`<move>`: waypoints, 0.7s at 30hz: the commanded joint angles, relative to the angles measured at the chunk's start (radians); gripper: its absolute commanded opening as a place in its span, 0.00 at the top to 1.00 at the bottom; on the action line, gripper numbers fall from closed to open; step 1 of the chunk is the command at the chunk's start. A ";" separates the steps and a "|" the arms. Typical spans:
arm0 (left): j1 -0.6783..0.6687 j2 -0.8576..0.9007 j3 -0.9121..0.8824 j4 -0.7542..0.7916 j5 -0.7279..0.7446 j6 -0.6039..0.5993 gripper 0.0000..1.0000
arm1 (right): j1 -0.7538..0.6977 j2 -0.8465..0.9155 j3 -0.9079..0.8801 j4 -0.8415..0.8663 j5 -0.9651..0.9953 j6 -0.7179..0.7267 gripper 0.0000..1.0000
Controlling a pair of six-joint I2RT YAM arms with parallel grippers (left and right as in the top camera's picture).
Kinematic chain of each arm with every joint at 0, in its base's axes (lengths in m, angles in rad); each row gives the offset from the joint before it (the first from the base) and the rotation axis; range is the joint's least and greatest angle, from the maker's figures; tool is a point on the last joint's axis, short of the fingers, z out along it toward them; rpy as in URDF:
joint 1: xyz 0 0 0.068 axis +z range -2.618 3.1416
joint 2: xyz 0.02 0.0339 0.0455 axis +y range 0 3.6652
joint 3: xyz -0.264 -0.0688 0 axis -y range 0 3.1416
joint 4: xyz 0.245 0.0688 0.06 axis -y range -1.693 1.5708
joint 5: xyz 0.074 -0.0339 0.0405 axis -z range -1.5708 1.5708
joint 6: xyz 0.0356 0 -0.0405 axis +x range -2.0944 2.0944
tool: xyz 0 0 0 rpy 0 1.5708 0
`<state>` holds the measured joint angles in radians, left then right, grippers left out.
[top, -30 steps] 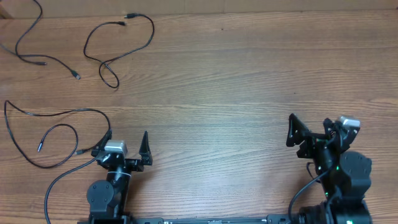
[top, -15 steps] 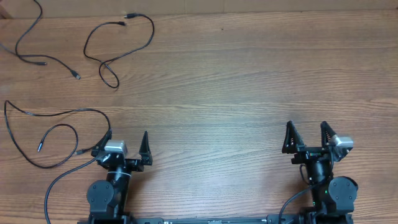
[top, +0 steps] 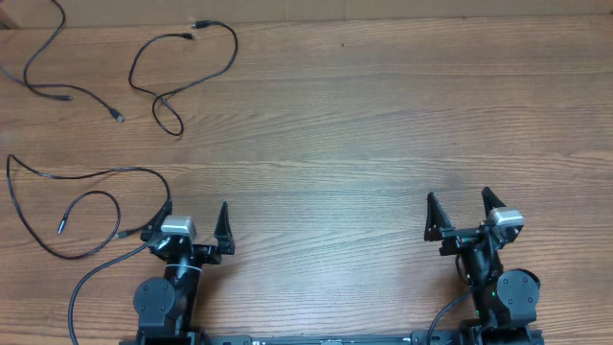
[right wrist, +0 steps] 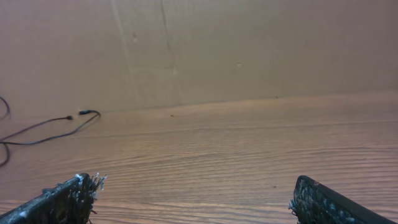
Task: Untangle cables
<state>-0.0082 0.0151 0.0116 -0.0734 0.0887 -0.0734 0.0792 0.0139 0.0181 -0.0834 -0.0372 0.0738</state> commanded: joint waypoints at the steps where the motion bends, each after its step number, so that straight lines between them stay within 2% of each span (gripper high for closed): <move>1: -0.005 -0.011 -0.007 0.002 -0.011 0.018 0.00 | 0.004 -0.012 -0.011 0.000 0.022 -0.070 0.00; 8: -0.005 -0.011 -0.007 0.002 -0.011 0.018 0.00 | 0.004 -0.012 -0.011 0.000 0.034 -0.134 0.00; 21: -0.005 -0.011 -0.007 0.002 -0.011 0.018 0.00 | 0.004 -0.012 -0.011 0.000 0.029 -0.129 0.00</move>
